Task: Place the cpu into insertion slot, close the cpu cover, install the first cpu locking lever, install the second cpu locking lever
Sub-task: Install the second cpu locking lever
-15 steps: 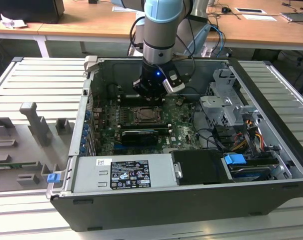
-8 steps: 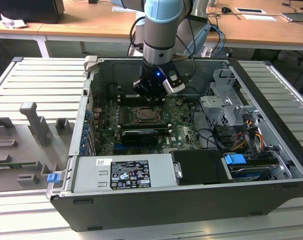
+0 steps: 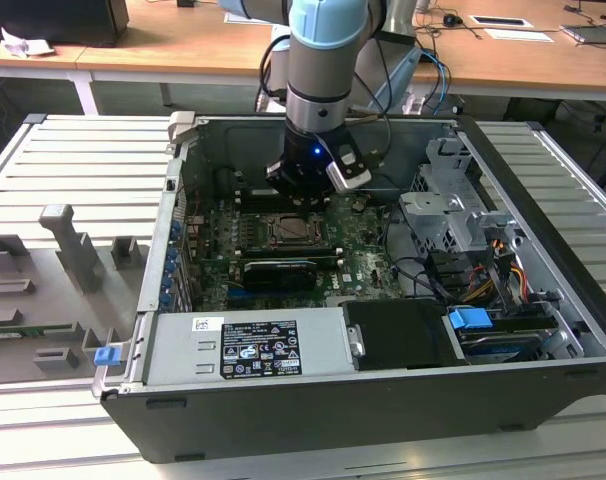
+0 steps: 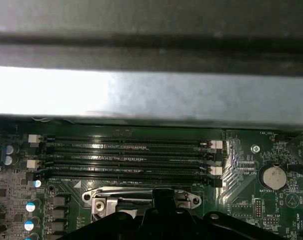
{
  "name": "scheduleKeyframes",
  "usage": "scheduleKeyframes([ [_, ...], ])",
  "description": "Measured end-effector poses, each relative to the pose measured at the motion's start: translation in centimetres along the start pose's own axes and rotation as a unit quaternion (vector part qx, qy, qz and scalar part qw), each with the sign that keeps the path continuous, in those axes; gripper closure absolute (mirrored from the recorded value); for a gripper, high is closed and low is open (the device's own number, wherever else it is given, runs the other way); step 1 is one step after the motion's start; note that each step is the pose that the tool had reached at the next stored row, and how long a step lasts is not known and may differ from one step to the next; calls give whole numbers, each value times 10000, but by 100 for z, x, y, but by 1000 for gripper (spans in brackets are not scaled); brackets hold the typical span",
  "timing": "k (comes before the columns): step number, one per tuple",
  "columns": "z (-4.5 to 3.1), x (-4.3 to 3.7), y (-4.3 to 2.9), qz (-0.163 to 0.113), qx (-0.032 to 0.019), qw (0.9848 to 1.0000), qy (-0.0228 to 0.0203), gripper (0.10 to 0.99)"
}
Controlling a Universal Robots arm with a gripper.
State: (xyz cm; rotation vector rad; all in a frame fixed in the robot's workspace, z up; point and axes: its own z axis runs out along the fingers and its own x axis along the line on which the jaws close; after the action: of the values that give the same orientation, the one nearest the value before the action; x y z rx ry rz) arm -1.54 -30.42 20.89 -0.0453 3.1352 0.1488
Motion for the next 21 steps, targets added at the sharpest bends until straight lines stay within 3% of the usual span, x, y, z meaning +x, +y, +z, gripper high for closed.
scheduleKeyframes([
  [7, -17, 1, -38, 0, 2, 10000, 0, 980],
  [14, -279, 0, -13, 0, 0, 10000, 0, 980],
  [21, -294, 5, -171, 0, 1, 10000, 0, 980],
])
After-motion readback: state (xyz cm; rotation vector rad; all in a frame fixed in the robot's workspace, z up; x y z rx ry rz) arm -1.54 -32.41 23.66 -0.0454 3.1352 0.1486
